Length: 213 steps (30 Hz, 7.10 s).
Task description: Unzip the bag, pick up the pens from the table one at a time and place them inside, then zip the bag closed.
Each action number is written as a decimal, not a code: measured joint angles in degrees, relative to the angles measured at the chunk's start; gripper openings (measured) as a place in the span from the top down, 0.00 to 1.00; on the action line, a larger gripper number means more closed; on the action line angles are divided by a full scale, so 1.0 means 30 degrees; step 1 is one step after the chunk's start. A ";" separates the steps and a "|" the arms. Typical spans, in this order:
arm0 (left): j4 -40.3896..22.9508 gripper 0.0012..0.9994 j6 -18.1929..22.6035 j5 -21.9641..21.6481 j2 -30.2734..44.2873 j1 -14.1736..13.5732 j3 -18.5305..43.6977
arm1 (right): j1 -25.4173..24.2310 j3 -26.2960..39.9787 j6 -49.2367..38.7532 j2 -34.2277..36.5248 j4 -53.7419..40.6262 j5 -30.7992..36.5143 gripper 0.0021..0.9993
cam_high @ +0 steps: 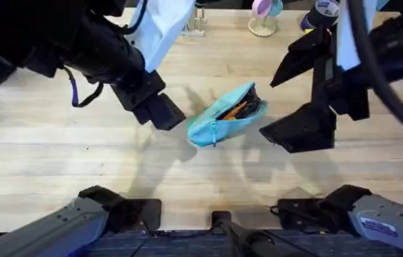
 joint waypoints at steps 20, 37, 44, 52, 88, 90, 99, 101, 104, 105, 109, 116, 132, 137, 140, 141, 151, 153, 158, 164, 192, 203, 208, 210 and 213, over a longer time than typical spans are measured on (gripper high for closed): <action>-0.3101 0.00 0.5284 0.3281 -0.0203 0.5262 0.0000 | 0.0000 0.0000 0.1113 0.0007 0.0516 0.0117 0.00; 0.0918 0.00 0.9887 0.8932 -0.4692 0.8043 -0.5057 | 0.0000 0.0000 0.1690 0.0007 0.1137 0.0182 0.00; 0.4343 0.00 1.0684 1.1766 -0.4785 0.8043 -0.8020 | 0.0000 0.0000 0.3787 0.0007 0.1136 0.0169 0.00; 0.4940 0.00 1.3261 1.4376 -0.4728 0.8036 -1.0127 | 0.0000 0.0000 1.0538 0.0007 0.1129 0.0153 0.00; 0.3920 0.01 1.3945 1.4811 -0.4728 0.8043 -1.0127 | 0.5641 -0.2284 2.0856 0.0007 0.4139 0.4116 0.00; 0.3920 0.01 1.3945 1.4810 -0.4728 0.8038 -1.0127 | 0.5683 -0.2844 2.0969 0.0007 0.4426 0.4116 0.00; 0.3920 0.01 1.3945 1.4812 -0.4728 0.8043 -1.0127 | 0.6138 -0.4205 2.2158 0.0007 0.5206 0.4102 0.00; 0.3920 0.01 1.3945 1.4812 -0.4728 0.8043 -1.0127 | 0.6171 -0.4592 2.2420 0.0007 0.5657 0.4102 0.00; 0.3920 0.01 1.3945 1.4812 -0.4728 0.8042 -1.0127 | 0.6177 -0.5169 2.3009 0.0007 0.6558 0.4102 0.00; 0.3920 0.01 1.3945 1.4812 -0.4728 0.8037 -1.0127 | 0.6186 -0.5371 2.3243 0.0007 0.6821 0.4102 0.00; 0.3924 0.01 1.3945 1.4812 -0.4728 0.8043 -1.0127 | 0.6301 -0.6325 2.4143 0.0007 0.7905 0.4102 0.00; 0.3920 0.01 1.3945 1.4812 -0.4728 0.8043 -1.0127 | 0.7335 -0.7733 2.5696 0.0007 0.9202 0.4817 0.00; 0.3920 0.01 1.3945 1.4812 -0.4728 0.8043 -1.0127 | 0.8276 -0.8995 2.7124 0.1509 1.1615 0.7659 0.00; 0.3921 0.01 1.3945 1.4812 -0.4728 0.8043 -1.0127 | 0.8276 -0.9041 2.7181 0.2853 1.2185 0.7775 0.03; 0.3921 0.01 1.3945 1.4812 -0.4728 0.8043 -1.0127 | 0.8275 -0.9063 2.7190 0.3436 1.2497 0.8012 0.12; 0.3920 0.01 1.3945 1.4812 -0.4728 0.8043 -1.0127 | 0.8269 -0.9078 2.7204 0.3544 1.2691 0.8159 0.16; 0.3920 0.01 1.3945 1.4812 -0.4728 0.8043 -1.0127 | 0.8303 -0.9085 2.7316 0.3633 1.3279 0.9719 0.34; 0.3920 0.01 1.3945 1.4812 -0.4728 0.8043 -1.0127 | 0.8329 -0.9085 2.7316 0.3636 1.3461 0.9777 0.40; 0.3920 0.01 1.3945 1.4812 -0.4728 0.8043 -1.0127 | 0.8378 -0.9085 2.7315 0.3900 1.3761 0.9877 0.55; 0.3920 0.01 1.3945 1.4812 -0.4728 0.8038 -1.0127 | 0.8378 -0.9085 2.7319 0.4067 1.3770 1.0183 0.70; 0.3920 0.01 1.3945 1.4812 -0.4728 0.8043 -1.0127 | 0.8400 -0.9085 2.7314 0.4054 1.3770 1.0491 0.97; 0.3938 0.01 1.3945 1.4812 -0.4734 0.8036 -1.0127 | 0.8393 -0.9085 2.7314 0.1325 1.3724 1.0801 0.97; 0.4073 0.01 1.3945 1.4812 -0.4731 0.8043 -1.0127 | 0.8393 -0.9085 2.7314 0.0707 1.3753 1.1001 0.97; 0.4073 0.01 1.3945 1.4812 -0.4728 0.8043 -1.0127 | 0.8393 -0.9085 2.7314 0.0707 1.3748 1.1044 0.97; 0.4073 0.01 1.3945 1.4812 -0.4728 0.8042 -1.0127 | 0.8393 -0.9085 2.7314 0.0707 1.3748 1.1060 0.97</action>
